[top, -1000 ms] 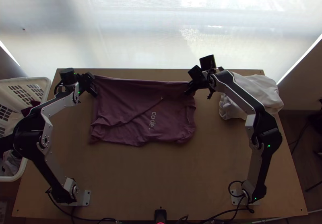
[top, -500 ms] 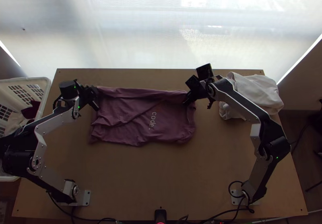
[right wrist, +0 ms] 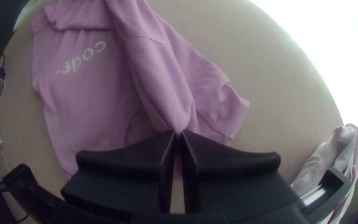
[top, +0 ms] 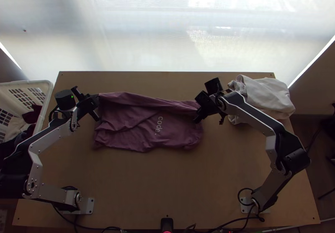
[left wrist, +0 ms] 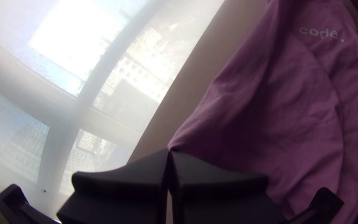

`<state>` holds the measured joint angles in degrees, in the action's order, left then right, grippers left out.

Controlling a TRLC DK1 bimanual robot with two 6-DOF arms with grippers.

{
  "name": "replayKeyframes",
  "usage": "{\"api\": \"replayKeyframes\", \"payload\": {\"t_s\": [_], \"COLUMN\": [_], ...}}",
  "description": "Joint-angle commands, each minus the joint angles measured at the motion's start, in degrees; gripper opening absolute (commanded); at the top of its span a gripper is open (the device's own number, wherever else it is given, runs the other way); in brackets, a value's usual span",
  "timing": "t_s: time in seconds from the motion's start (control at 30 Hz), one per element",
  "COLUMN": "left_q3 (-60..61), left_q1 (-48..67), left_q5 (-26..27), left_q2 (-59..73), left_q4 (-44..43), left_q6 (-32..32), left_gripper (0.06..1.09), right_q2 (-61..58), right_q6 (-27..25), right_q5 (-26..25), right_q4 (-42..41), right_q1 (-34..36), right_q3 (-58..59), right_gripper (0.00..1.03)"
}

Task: Fold the t-shirt

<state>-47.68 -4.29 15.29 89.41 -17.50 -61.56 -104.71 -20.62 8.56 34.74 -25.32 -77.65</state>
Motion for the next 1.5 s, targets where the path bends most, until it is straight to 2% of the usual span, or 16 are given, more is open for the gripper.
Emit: {"api": "replayKeyframes", "payload": {"t_s": [0.0, 0.13, 0.67, 0.7, 0.77, 0.83, 0.87, 0.9, 0.93, 1.0, 1.03, 1.07, 1.1, 1.27, 1.47], "left_q3": [-2.24, -4.17, 11.29, 11.82, 12.61, 12.44, 12.17, 12.00, 11.73, 11.03, 10.50, 10.06, 9.36, 3.56, -0.13], "left_q1": [-2.91, -4.85, -2.12, -2.03, -2.03, -2.03, -2.12, -2.38, -2.65, -3.53, -4.41, -5.46, -6.52, -11.17, -14.25], "left_q5": [1.41, 1.50, 3.96, 4.05, 3.96, 3.96, 3.96, 3.96, 3.96, 3.96, 4.31, 4.75, 5.01, 6.60, 8.97], "left_q2": [-0.72, 0.68, -8.02, -8.37, -8.81, -8.72, -8.46, -8.11, -7.84, -7.40, -7.23, -6.79, -5.91, -3.54, -7.05], "left_q4": [0.45, 2.20, 11.08, 12.05, 12.22, 12.14, 11.96, 11.52, 11.08, 10.55, 9.94, 8.71, 7.56, 7.92, 14.77], "left_q6": [1.09, 1.18, -6.64, -7.43, -7.87, -7.96, -7.96, -7.96, -7.96, -8.66, -8.93, -9.19, -9.54, -11.56, -10.16], "left_gripper": [0.09, 0.09, 0.09, 0.12, 0.30, 0.42, 0.49, 0.60, 0.76, 1.05, 1.05, 1.05, 1.05, 1.04, 1.04], "right_q2": [0.20, -1.03, -1.91, -1.99, -1.99, -2.17, -2.17, -2.26, -2.35, -2.35, -2.35, -2.35, -2.35, -0.50, 6.44], "right_q6": [-0.03, -0.30, -0.03, 0.06, 0.14, 0.23, 0.32, 0.50, 1.11, 2.08, 2.34, 2.43, 2.34, 2.25, 2.96], "right_q5": [-0.03, -0.03, -0.03, 0.06, 0.06, -0.03, -0.03, -0.03, -0.03, -0.03, -0.03, -0.12, -0.21, -0.21, -0.21], "right_q4": [-1.17, -1.17, -1.43, -1.26, -0.73, -0.55, -0.55, -0.46, -0.29, -0.11, 0.24, 0.59, 0.85, 1.82, 4.63], "right_q1": [3.35, 5.11, 2.38, 2.29, 1.68, 0.98, 0.89, 0.89, 0.89, 1.06, 1.15, 1.24, 1.33, 2.12, 1.15], "right_q3": [1.71, 1.80, 2.32, 2.32, 2.41, 2.50, 2.59, 2.68, 2.76, 2.94, 3.03, 3.03, 3.12, 3.91, 5.49], "right_gripper": [0.03, 0.03, 0.03, 0.06, 0.11, 0.16, 0.20, 0.26, 0.35, 0.62, 0.80, 0.94, 0.99, 0.98, 0.98]}}
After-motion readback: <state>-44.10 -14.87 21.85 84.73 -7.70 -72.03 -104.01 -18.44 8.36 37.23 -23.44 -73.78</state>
